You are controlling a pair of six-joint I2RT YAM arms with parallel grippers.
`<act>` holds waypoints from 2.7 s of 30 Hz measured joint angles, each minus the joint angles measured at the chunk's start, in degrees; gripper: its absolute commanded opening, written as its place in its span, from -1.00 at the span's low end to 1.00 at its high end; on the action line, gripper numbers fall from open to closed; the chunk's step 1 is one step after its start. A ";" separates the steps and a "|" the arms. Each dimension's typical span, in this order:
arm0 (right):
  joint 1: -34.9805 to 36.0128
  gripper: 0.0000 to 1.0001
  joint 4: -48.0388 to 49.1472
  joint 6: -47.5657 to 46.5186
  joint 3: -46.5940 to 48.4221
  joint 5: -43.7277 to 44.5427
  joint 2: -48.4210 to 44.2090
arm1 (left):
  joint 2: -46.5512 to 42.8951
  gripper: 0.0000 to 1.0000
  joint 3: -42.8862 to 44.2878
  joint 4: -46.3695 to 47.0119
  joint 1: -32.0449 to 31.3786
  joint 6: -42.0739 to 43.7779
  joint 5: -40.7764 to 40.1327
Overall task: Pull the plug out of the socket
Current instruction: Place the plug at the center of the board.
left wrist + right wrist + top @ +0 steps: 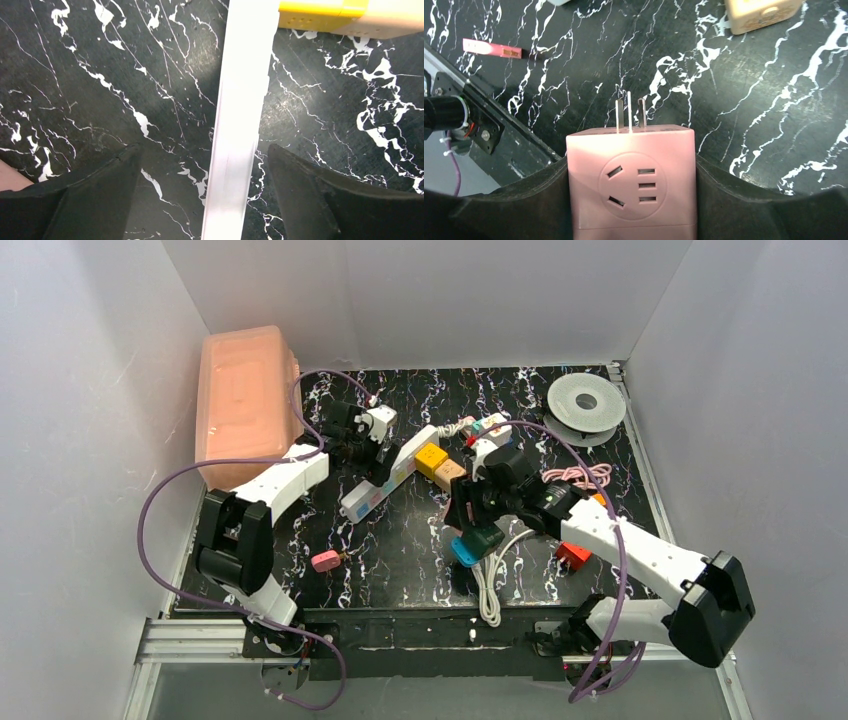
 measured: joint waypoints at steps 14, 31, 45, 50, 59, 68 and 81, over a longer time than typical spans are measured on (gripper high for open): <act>-0.13 -0.97 5.29 2.29 -1.77 8.13 -10.95 | -22.67 0.96 5.64 -6.75 0.07 0.92 10.08; -0.15 -0.97 25.42 11.65 1.77 -7.67 -13.20 | -48.89 0.97 -7.63 -3.72 -22.27 36.02 20.72; -0.15 -0.97 34.07 21.20 2.64 -17.33 -7.67 | -54.80 0.96 -15.37 -0.09 -31.08 58.75 18.67; -0.15 -0.97 34.25 22.51 2.69 -16.74 -7.04 | -59.32 0.96 -21.00 2.95 -33.53 65.68 18.67; -0.11 -0.97 29.38 23.65 4.52 -0.04 -6.80 | -61.07 0.96 -25.33 17.31 -35.43 64.89 14.27; 2.05 -0.97 34.12 14.58 0.59 15.04 -9.51 | -53.27 0.96 -10.82 13.79 -34.07 24.09 -4.13; 7.89 -0.97 21.09 10.19 13.35 32.98 -5.75 | -53.20 0.96 -12.83 13.49 -33.81 23.63 6.14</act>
